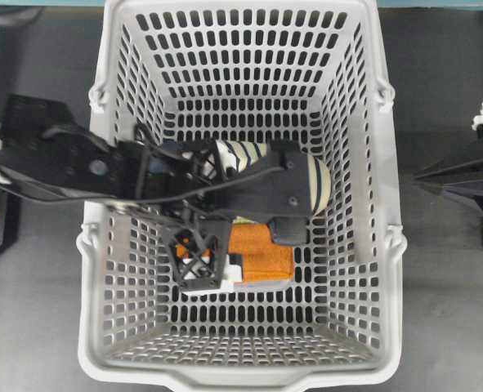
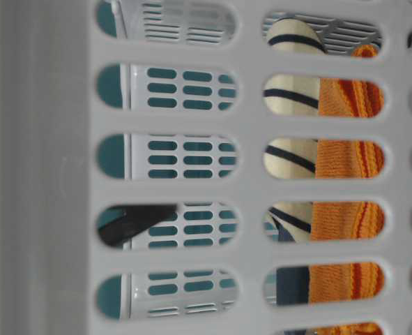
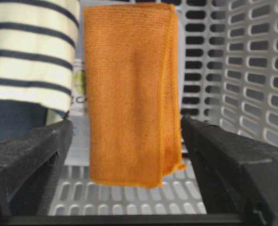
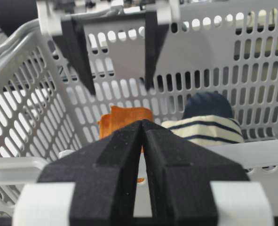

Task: Pick up the orange cloth from the shopping basket with the left arm.
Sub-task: 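Move the left gripper into the basket above the orange cloth, then lower the left gripper and close it on the orange cloth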

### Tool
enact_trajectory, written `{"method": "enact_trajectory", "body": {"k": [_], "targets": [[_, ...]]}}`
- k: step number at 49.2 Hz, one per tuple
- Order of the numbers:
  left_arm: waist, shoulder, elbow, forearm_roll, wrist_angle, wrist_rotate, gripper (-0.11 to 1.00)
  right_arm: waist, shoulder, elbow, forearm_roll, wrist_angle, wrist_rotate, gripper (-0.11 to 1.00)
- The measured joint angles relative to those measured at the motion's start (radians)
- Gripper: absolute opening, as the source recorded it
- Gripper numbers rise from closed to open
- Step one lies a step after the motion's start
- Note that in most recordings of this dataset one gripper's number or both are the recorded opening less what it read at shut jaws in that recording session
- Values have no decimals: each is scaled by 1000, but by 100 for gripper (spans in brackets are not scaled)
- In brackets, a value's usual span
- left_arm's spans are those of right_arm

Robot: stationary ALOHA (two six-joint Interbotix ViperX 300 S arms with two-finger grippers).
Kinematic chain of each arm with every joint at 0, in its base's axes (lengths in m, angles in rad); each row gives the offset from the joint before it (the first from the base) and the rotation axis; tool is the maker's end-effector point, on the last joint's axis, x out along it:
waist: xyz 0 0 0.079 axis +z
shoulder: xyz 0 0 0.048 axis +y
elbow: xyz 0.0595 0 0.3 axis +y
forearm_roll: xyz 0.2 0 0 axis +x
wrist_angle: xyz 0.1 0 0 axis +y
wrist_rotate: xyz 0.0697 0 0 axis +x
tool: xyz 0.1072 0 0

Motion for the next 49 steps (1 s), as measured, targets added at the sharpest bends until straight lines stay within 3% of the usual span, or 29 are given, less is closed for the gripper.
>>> {"method": "enact_trajectory", "body": {"k": [22, 43, 49], "targets": [[-9, 115, 37, 0, -57, -2, 90, 0, 0, -2, -2, 0, 2, -1], [-14, 114, 190, 0, -204, -3, 89, 0, 0, -2, 0, 0, 2, -1], [-15, 109, 201, 0, -212, -3, 83, 0, 0, -2, 0, 0, 2, -1]]}}
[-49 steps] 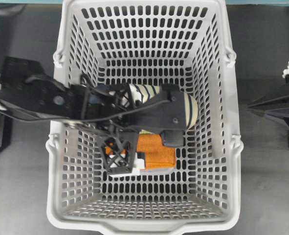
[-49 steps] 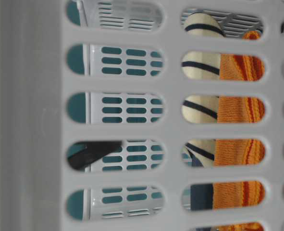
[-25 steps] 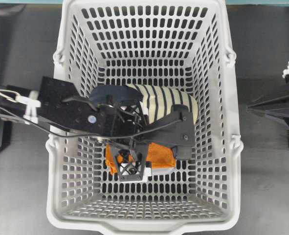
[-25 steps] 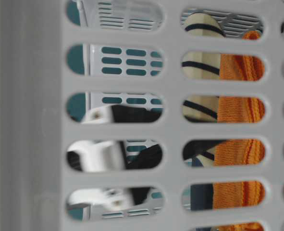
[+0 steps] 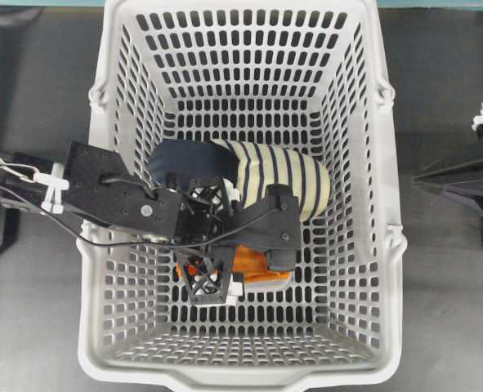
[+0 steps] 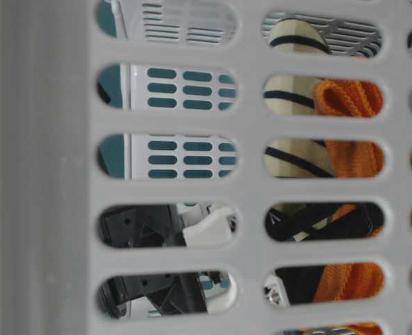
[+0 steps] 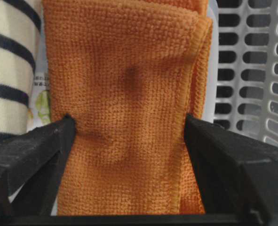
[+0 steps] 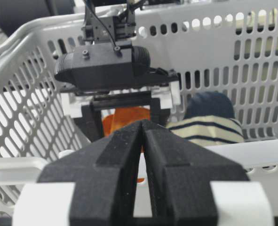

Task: Pick up the orange cloth from the shopping basket with the left arm.
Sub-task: 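Lower the left gripper and close it on the orange cloth, then lift the orange cloth upward with the left gripper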

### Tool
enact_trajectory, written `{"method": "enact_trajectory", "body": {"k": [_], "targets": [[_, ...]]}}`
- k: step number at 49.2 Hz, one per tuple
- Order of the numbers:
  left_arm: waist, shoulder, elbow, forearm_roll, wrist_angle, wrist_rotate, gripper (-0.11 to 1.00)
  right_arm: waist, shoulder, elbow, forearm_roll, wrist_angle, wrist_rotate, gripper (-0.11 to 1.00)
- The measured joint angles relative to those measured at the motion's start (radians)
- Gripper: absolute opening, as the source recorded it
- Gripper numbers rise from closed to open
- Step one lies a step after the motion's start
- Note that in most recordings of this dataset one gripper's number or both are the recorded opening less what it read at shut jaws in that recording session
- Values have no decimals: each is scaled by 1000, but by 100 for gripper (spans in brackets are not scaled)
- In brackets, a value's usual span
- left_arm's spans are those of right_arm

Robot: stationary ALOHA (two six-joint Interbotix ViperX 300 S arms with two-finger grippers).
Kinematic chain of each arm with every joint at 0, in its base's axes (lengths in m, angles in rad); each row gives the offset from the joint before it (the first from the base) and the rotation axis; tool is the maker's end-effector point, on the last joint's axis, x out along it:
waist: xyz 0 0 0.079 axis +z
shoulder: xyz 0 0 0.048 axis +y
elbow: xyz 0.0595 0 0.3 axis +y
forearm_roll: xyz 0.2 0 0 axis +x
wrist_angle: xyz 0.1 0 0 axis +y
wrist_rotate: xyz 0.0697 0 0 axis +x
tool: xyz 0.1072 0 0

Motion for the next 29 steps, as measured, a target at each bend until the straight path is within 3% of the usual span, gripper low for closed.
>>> {"method": "enact_trajectory", "body": {"k": [5, 14, 29], "targets": [[2, -2, 0, -2, 0, 9, 64, 0, 0, 2, 0, 0, 5, -1], [2, -17, -18, 0, 2, 8, 15, 0, 0, 2, 0, 0, 3, -1], [18, -94, -160, 0, 137, 20, 13, 0, 0, 2, 0, 0, 3, -1]]}}
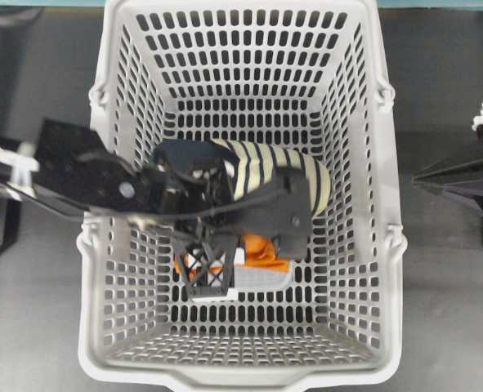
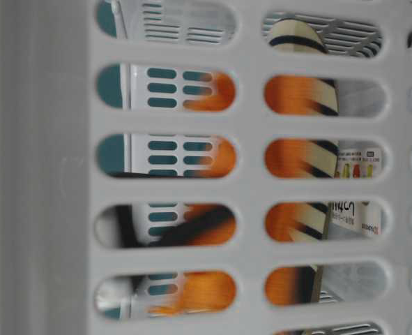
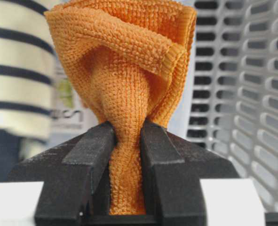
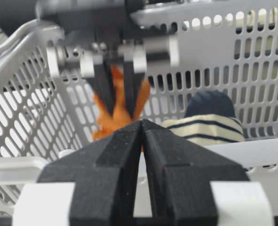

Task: Pick up the orange cloth from the shopping basket with the left arm.
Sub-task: 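Lift the orange cloth upward with the left gripper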

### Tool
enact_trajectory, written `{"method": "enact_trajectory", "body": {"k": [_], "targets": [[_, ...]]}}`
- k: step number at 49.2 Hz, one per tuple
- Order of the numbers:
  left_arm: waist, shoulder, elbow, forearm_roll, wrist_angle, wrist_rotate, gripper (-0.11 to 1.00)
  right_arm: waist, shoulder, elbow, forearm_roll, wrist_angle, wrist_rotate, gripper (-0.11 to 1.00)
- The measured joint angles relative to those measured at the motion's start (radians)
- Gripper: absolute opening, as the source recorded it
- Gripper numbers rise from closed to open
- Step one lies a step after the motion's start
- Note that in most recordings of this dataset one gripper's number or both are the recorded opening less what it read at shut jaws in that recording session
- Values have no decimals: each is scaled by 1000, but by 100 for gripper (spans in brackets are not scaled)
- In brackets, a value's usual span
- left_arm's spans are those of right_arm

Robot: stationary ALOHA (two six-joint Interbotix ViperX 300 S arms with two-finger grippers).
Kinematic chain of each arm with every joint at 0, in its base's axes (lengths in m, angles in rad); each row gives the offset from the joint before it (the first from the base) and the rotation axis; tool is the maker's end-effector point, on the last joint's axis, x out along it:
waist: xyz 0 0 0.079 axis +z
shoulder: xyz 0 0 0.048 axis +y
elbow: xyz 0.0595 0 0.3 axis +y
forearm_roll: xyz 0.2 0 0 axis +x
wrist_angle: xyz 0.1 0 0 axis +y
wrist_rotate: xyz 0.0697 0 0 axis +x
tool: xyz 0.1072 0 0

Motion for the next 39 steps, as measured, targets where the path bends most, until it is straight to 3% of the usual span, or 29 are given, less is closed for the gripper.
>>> {"method": "enact_trajectory", "body": {"k": [14, 23, 39], "targets": [[18, -49, -258, -2, 244, 118, 13, 0, -3, 0, 0, 2, 0, -1], [18, -37, -399, 0, 365, 135, 13, 0, -3, 2, -2, 0, 2, -1], [21, -2, -446, 0, 430, 140, 13, 0, -12, 2, 0, 2, 2, -1]]}}
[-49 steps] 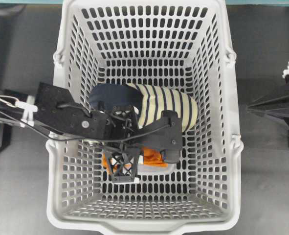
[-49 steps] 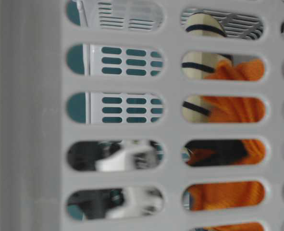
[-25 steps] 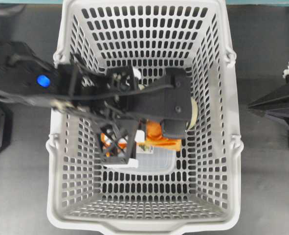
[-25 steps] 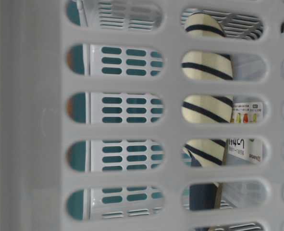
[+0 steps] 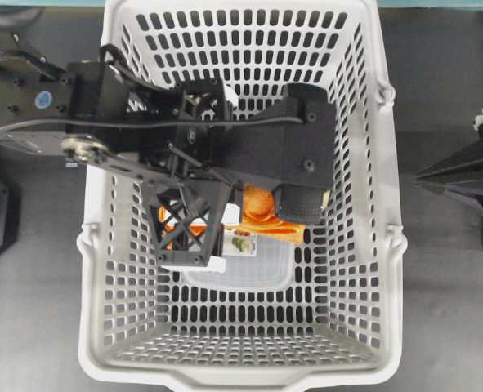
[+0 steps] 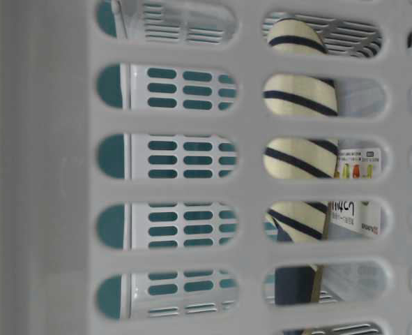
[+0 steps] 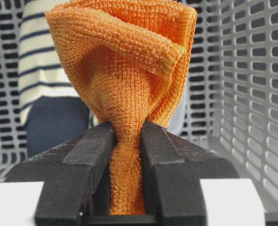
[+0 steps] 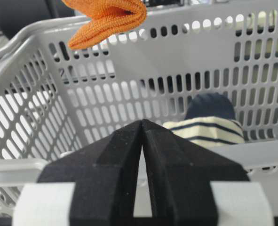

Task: Pick up the orange cloth from the shopping basket with the left arm.
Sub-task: 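Lift the orange cloth upward with the left gripper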

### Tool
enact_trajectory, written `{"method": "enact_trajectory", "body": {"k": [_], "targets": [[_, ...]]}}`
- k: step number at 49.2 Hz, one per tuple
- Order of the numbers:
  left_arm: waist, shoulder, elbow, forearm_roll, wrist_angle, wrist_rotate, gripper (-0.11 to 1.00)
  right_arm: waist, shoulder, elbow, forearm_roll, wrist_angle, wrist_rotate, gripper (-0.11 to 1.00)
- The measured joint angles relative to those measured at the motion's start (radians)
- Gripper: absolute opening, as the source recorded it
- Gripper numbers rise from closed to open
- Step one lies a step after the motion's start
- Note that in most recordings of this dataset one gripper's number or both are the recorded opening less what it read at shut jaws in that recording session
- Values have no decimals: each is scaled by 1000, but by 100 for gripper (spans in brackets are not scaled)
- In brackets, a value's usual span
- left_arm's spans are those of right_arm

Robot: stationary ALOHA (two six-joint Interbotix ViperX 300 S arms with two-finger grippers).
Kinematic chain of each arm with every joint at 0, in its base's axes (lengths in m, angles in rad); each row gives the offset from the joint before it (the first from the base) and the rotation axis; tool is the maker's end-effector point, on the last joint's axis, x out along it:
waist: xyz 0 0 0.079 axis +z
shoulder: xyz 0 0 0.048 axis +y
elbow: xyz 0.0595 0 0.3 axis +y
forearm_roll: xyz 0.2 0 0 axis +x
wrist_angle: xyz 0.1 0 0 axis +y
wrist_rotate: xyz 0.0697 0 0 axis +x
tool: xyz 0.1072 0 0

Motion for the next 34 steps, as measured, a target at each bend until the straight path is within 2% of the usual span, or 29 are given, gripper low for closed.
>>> {"method": "enact_trajectory", "body": {"k": [34], "targets": [[0, 8, 0, 0, 0, -3, 13, 0, -6, 0, 2, -2, 0, -1]]}}
